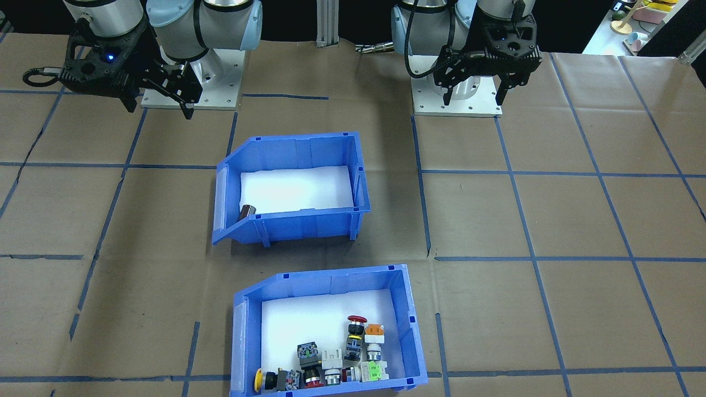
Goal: Place button box in front
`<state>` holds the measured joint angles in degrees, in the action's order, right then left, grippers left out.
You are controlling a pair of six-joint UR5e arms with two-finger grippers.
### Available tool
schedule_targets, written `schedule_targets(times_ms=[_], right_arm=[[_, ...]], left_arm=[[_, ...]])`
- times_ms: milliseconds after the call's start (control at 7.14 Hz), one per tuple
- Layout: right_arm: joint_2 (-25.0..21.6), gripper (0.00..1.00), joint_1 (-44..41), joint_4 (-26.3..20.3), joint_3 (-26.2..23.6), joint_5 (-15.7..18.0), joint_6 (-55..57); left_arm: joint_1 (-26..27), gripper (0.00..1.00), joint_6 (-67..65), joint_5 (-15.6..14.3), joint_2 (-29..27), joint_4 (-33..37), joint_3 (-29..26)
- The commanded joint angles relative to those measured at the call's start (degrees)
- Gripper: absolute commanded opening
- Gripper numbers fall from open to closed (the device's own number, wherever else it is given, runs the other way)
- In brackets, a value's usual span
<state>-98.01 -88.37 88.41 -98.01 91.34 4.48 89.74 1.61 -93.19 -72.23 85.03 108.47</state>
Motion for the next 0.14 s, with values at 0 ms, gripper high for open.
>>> schedule_targets(times_ms=[0], right_arm=[[-0.08, 1.0, 0.04, -0.08, 0.27, -0.03, -0.17]], left_arm=[[0.78, 0.99, -0.29, 0.55, 0.6, 0.49, 1.47]])
